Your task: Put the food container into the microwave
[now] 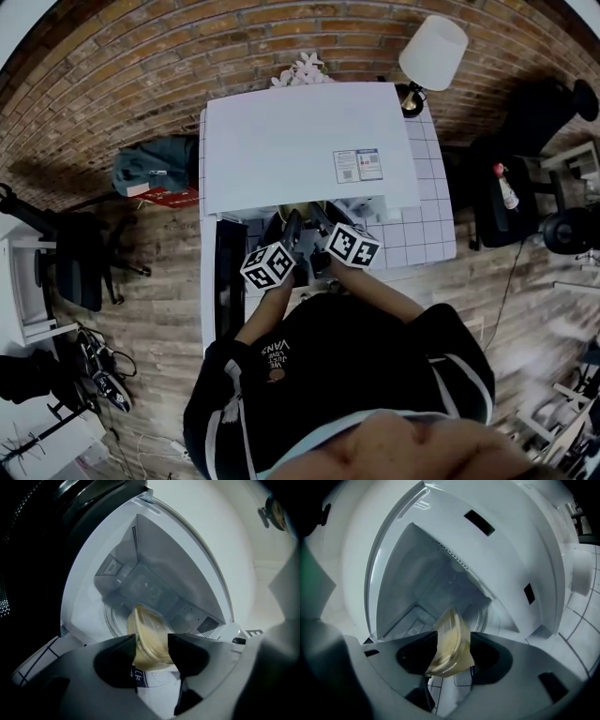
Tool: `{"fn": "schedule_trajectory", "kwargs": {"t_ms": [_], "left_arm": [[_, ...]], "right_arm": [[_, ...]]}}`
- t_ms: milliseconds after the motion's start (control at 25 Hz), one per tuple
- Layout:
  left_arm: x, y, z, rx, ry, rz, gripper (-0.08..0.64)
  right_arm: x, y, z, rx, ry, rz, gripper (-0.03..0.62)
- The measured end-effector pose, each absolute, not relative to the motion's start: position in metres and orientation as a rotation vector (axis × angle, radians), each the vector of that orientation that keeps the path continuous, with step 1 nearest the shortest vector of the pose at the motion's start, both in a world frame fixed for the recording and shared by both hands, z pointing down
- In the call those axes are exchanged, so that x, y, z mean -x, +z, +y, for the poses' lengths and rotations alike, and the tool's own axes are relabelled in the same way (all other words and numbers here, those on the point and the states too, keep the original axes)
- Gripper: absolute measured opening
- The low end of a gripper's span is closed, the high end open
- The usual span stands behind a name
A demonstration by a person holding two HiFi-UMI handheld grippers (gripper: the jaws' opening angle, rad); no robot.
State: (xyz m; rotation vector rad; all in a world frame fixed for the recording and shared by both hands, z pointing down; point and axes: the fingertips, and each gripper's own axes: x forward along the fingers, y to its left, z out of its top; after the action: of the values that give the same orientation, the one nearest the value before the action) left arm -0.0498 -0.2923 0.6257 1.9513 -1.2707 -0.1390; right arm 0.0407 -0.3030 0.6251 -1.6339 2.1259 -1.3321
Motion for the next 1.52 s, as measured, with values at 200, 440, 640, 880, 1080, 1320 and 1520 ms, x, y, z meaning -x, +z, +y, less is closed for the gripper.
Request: {"fn": "schedule_trajectory", "kwargs": {"t_ms": [200,440,640,880,1080,1320,1520], "left_arm": [[0.050,0.623,-0.295,-1.954,-0.183,-1.262,0.262],[0.056,0.615,-0.293,-1.975,-0.195,-1.271,0.295],[0.053,0.613,-0.280,-2.053,-0.112,-1.244,0.295],[0.056,0.606,-0.264,-2.156,-0.016,-1.295,0.290],[0.051,0.605,-0.249,-2.213,0.020,-1.277,0.174],[0.048,0.611,-0.242,-2.242,0.094,-1.278,0.038],[0.046,0.616,-0.244,-2.235,0.137,-1.275,0.012]], "right_arm": [[-0.048,0.615,-0.309,1.630,-1.257,2.100,0.235],[-0.056,0.608,-0.303,1.635,-1.229,2.096,0.238],[-0.059,0.598,-0.294,1.636,-1.139,2.178,0.238],[-0.060,0.597,-0.275,1.683,-1.067,2.256,0.236],[-0.056,0.605,-0.260,1.715,-1.069,2.295,0.205],[-0.049,0.610,-0.252,1.720,-1.045,2.388,0.035],[-0.040,0.617,-0.253,1.704,-1.068,2.445,0.011]]}}
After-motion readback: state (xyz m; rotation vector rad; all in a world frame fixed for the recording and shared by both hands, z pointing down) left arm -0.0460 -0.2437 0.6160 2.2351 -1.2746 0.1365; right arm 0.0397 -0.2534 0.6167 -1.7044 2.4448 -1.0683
